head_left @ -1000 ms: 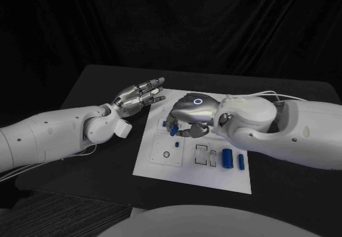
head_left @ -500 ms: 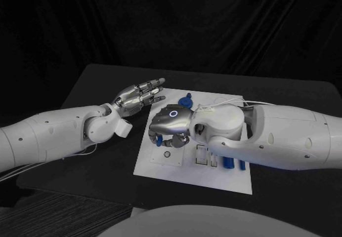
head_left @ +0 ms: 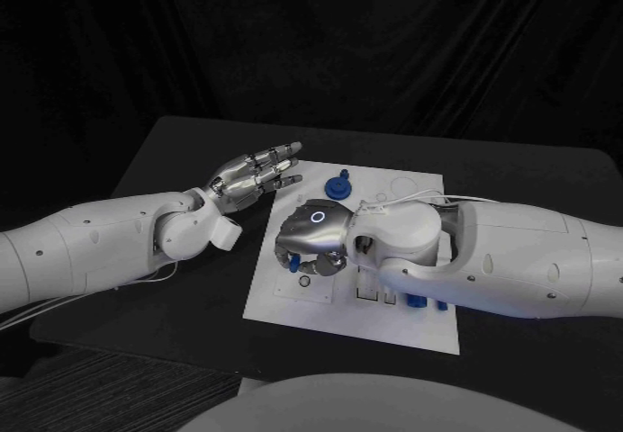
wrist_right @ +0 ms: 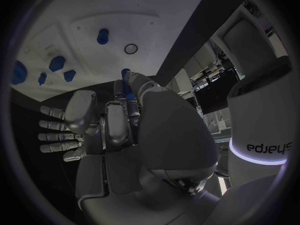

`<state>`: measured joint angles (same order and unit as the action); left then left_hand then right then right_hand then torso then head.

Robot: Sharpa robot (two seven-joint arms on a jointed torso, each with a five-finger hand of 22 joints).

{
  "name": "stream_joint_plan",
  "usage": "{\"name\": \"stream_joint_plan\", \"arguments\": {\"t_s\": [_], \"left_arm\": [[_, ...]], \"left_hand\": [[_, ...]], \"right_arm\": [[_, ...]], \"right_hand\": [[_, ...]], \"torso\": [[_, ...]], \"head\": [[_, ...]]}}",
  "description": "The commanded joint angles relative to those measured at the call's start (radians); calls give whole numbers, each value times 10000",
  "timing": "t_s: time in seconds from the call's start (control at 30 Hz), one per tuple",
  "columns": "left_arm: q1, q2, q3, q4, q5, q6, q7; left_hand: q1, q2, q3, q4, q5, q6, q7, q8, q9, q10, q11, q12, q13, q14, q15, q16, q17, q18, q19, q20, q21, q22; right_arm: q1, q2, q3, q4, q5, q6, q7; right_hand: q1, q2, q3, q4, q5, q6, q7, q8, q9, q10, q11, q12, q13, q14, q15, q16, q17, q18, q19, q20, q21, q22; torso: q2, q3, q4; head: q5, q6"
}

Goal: Assemble the parts on the task board

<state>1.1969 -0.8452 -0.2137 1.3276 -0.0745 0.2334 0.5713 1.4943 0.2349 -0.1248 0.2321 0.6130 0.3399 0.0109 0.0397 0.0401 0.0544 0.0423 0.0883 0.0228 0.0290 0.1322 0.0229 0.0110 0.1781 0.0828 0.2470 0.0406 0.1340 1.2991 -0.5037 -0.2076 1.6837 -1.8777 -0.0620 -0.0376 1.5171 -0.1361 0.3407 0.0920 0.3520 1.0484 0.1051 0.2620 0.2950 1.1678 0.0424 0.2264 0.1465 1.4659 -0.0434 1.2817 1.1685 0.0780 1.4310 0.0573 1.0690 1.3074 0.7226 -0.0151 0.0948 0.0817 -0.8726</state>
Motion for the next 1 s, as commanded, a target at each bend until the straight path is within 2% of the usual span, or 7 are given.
{"name": "stream_joint_plan", "arguments": {"t_s": [0.03, 0.17, 0.37, 0.47, 0.6, 0.83, 1.0], "left_arm": [[-12, 16, 11, 21, 38, 104, 126], [-12, 13, 11, 25, 38, 114, 116], [-12, 3, 11, 26, 38, 102, 117], [-12, 4, 11, 26, 38, 103, 117], [-12, 0, 11, 32, 38, 94, 141], [-12, -20, 11, 36, 38, 60, 190], [-12, -26, 11, 33, 38, 52, 186]], "left_hand": [[-96, 34, 2, 76, -26, -24, -59, 13, -4, -23, 67, 37, 6, -31, 2, 41, 4, 18, -22, 1, -47, -5], [-97, 35, 2, 78, -26, -18, -63, 13, -4, -20, 70, 44, 7, -27, 3, 44, 5, 18, -14, 1, -44, 5], [-100, 35, 3, 87, -26, -23, -72, 12, -4, -24, 75, 42, 6, -27, 5, 45, 5, 18, -19, 3, -45, -6], [-100, 35, 3, 87, -26, -23, -72, 12, -4, -24, 75, 42, 6, -27, 5, 45, 5, 18, -19, 3, -45, -6], [-103, 34, 2, 94, -28, -27, -80, 12, -5, -25, 79, 44, 6, -28, 7, 44, 5, 18, -16, 5, -44, -3], [-104, 30, 1, 97, -29, -9, -80, 14, -2, -16, 77, 61, 10, -23, 6, 49, 7, 19, -5, 5, -39, 14], [-107, 16, -5, 100, -35, -12, -80, 14, -2, -16, 74, 63, 10, -24, 4, 47, 6, 20, -6, 4, -39, 8]], "right_arm": [[-68, -46, 6, 9, -215, 86, -235], [-132, -124, 6, 24, -220, 43, -249], [-185, -218, 6, 73, -222, 3, -268], [-222, -250, 6, 90, -222, 11, -283], [-322, -300, 6, 109, -222, 15, -303], [-479, -322, 6, 91, -222, 61, -309], [-547, -334, 6, 93, -222, 94, -326]], "right_hand": [[-33, -52, 63, -19, 56, 60, -5, -35, -11, 79, 5, 65, 14, 210, 7, 27, 8, 89, 40, 38, 31, 1492], [-35, -52, 64, -20, 58, 63, -5, -37, -10, 80, 6, 65, 15, 208, 7, 22, 1, 88, 41, 38, 37, 1493], [-37, -51, 70, -27, 67, 69, -5, -40, -6, 87, 4, 68, 18, 209, 8, 30, 13, 87, 41, 39, 40, 1494], [-38, -52, 71, -29, 69, 70, -5, -41, -5, 89, 3, 69, 19, 210, 9, 34, 18, 86, 42, 39, 46, 1495], [-37, -52, 78, -40, 78, 74, -5, -47, -2, 98, 0, 73, 24, 209, 12, 34, 18, 87, 41, 40, 45, 1495], [-33, -55, 90, -58, 94, 73, -6, -60, 1, 113, -4, 81, 31, 207, 14, 34, 17, 88, 36, 42, 37, 1492], [-34, -57, 93, -64, 97, 72, -5, -65, 2, 118, -3, 83, 34, 205, 14, 28, 9, 89, 34, 42, 35, 1492]], "torso": [[-19, 12, -16], [-21, 2, -15], [-16, 6, -24], [-13, 4, -5], [-16, 12, -10], [-22, 1, -12], [-22, 2, -10]], "head": [[20, 0], [15, 0], [18, 0], [5, 0], [4, 0], [31, 0], [-9, 0]]}}
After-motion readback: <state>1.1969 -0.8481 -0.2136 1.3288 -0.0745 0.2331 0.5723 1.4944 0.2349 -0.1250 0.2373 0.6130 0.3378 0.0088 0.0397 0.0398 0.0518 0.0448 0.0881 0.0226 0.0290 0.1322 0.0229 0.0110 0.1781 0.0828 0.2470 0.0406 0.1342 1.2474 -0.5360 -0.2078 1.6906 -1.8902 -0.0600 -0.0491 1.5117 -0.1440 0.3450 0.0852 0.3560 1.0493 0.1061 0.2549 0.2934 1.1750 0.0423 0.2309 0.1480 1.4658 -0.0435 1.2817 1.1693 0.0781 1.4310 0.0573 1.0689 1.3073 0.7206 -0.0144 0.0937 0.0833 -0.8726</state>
